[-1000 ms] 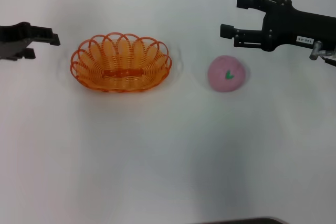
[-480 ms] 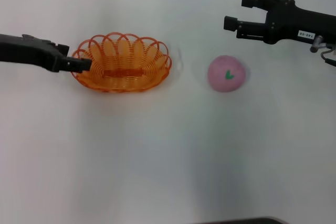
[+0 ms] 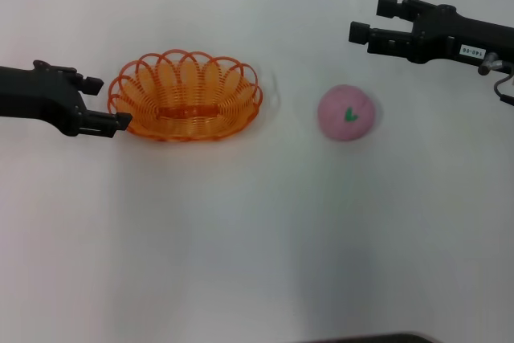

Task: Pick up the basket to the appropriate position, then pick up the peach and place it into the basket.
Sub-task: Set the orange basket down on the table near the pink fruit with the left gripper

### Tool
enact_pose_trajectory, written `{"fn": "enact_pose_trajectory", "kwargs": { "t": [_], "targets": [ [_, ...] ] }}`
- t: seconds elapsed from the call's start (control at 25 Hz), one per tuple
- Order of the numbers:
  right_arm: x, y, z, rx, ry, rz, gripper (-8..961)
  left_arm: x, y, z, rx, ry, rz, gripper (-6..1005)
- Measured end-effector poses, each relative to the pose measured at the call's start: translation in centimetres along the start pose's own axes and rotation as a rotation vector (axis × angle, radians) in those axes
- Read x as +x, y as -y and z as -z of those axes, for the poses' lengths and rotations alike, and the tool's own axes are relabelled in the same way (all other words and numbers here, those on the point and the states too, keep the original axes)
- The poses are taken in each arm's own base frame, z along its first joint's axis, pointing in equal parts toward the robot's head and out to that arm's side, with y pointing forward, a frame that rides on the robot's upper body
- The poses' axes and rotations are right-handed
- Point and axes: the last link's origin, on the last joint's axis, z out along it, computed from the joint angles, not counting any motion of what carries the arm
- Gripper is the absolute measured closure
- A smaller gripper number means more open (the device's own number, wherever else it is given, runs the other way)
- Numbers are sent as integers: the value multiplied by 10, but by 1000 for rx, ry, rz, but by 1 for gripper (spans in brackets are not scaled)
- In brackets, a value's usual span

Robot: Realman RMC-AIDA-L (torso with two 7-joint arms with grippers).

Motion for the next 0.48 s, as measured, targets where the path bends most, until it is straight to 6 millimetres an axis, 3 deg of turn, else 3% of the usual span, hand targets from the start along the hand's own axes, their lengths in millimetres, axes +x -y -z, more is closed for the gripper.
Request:
{"fn": "enact_pose_trajectory", "kwargs": {
  "t": [0.28,0.48],
  "targets": [
    [2,-3,-2,-9,-3,-6,24,-6,-2,3,0,-12,-3,238],
    [3,-3,-3,-14,-6,-15,24,-9,-10,10,-33,-122,8,238]
  ]
}}
